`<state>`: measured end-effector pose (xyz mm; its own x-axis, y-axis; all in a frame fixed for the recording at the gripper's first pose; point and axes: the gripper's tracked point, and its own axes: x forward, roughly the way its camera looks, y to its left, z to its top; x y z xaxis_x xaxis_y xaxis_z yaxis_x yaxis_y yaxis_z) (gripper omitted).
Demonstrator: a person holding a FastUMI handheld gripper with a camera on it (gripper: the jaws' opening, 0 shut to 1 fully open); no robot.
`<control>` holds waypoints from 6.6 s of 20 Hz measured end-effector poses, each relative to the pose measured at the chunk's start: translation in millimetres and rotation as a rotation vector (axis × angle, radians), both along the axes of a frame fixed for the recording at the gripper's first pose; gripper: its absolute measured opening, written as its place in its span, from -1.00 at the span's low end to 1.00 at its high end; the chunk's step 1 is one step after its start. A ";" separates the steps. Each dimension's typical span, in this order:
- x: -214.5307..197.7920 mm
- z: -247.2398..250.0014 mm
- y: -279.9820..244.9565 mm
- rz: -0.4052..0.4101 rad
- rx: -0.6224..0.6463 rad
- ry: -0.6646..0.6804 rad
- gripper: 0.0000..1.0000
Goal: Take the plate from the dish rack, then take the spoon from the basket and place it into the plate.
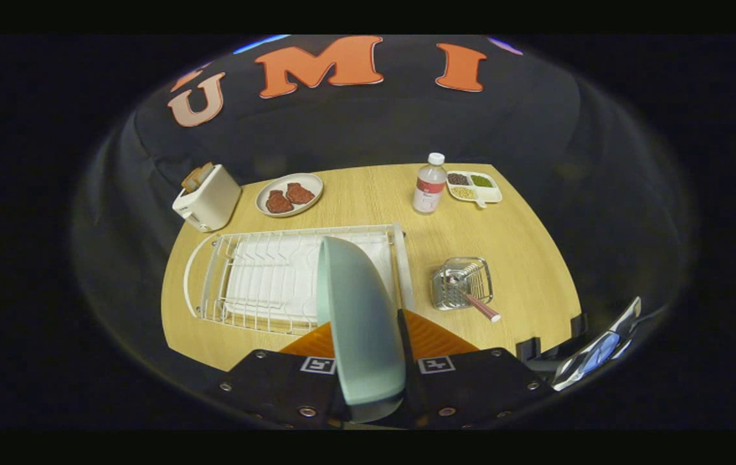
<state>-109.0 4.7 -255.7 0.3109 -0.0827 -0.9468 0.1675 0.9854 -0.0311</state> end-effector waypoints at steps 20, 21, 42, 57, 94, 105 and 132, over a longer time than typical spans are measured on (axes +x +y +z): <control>-122.2 -84.7 20.9 -0.076 0.507 0.026 -0.39; -126.2 -89.9 20.6 -0.079 0.519 0.030 -0.39; -143.4 -173.4 4.3 -0.212 0.539 0.077 -0.05; -80.8 -132.7 -104.6 -0.148 0.122 -0.294 0.50; 4.4 -4.4 -135.6 0.000 -0.115 -0.634 -0.79; -26.8 24.8 -92.3 0.085 -0.009 -0.643 -0.79; -63.9 -54.2 56.1 0.423 0.313 -0.436 -0.79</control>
<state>-172.9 60.8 -309.9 0.6143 0.3873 -0.6875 -0.3018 0.9203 0.2488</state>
